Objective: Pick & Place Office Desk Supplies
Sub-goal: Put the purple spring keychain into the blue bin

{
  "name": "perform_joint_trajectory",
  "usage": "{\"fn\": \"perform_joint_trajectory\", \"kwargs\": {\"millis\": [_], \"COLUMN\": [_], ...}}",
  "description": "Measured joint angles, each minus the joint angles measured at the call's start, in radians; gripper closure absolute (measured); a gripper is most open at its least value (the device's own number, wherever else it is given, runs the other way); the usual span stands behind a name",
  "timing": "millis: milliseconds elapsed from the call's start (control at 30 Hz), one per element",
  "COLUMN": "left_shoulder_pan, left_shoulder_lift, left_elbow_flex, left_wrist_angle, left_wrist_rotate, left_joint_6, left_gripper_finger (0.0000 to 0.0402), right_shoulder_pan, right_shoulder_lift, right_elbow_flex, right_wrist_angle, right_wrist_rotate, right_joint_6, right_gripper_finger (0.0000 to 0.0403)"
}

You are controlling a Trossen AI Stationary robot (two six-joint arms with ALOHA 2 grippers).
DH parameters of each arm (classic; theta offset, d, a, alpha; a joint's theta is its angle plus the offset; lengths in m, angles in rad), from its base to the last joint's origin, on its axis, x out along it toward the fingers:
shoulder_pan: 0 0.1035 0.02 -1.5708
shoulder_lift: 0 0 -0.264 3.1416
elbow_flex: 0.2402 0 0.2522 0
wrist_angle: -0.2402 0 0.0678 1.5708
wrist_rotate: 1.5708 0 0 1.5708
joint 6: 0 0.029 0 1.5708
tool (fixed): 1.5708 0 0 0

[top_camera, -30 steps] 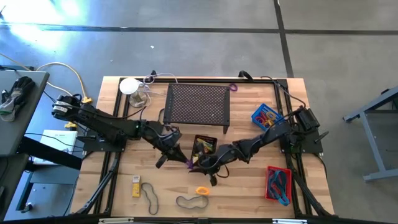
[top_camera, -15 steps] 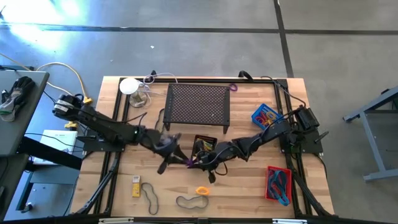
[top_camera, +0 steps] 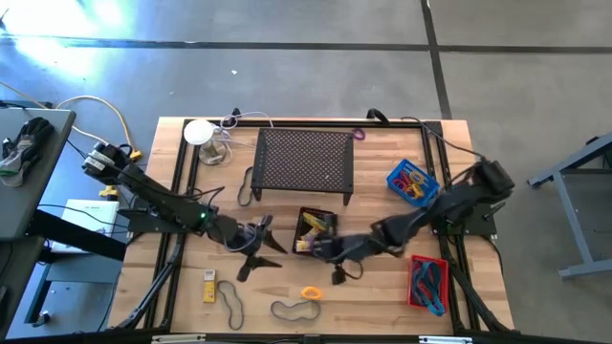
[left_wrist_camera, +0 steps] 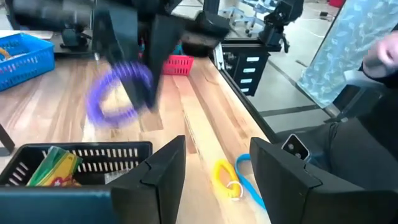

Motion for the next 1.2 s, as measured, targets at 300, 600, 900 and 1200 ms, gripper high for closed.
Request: {"fn": "perform_joint_trajectory", "kwargs": {"millis": [300,600,900,1200], "left_shoulder_pan": [-0.024,-0.016,-0.013,-0.012], "left_shoulder_lift": [0.000,0.011,0.087,0.089], "left_elbow_flex": [0.000,0.000,0.000,0.001], "left_wrist_angle": [-0.009,-0.084,-0.082,-0.024], "left_wrist_rotate": [0.000,0.000,0.000,0.000], "left_joint_6": [0.000,0.147,0.174,0.173], "left_gripper_finger": [0.0227,0.0227,0.0227,0.0227], "right_shoulder_pan": [0.189,0.227,0.072,-0.206], "right_shoulder_lift": [-0.135,-0.181,-0.238,-0.298], "right_elbow_flex": [0.000,0.000,-0.065,-0.227], "right_wrist_angle": [-0.614,-1.387,-1.709,-1.706], "right_wrist_rotate": [0.577,0.662,0.427,0.346], "right_joint_6": [0.516,1.510,1.847,1.783], "right_gripper_finger": [0.0397,0.0395,0.0395,0.0394]}}
